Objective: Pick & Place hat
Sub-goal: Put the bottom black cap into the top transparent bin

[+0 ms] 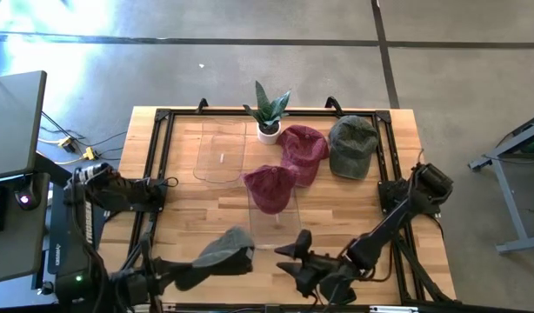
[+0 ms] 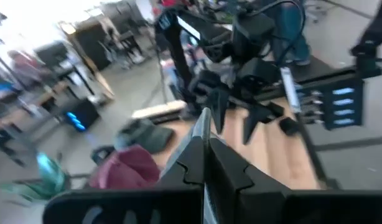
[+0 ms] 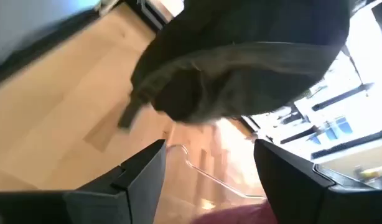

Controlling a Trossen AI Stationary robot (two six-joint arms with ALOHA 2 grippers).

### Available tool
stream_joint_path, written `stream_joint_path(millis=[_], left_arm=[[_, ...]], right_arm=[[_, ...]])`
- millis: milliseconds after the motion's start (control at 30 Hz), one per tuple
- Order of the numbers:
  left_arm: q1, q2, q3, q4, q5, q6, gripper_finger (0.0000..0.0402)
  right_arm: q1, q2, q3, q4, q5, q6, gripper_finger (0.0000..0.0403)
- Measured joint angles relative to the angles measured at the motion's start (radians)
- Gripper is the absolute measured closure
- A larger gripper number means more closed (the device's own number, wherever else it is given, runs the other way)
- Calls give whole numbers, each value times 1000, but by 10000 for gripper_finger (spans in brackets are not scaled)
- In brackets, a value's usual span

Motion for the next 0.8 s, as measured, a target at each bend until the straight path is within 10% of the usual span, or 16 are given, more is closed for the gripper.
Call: stream_joint_path(millis=[267, 567, 800], left_arm=[[2, -69, 0, 73, 45, 49, 402], [7, -63, 0, 118, 45, 125, 402], [63, -13, -1, 11, 117, 7, 402]], right_arm=[[-101, 89, 0, 115, -96, -1, 204], [-215, 128, 0, 511, -496, -28, 387], [-247, 129, 34, 627, -474, 45, 374]])
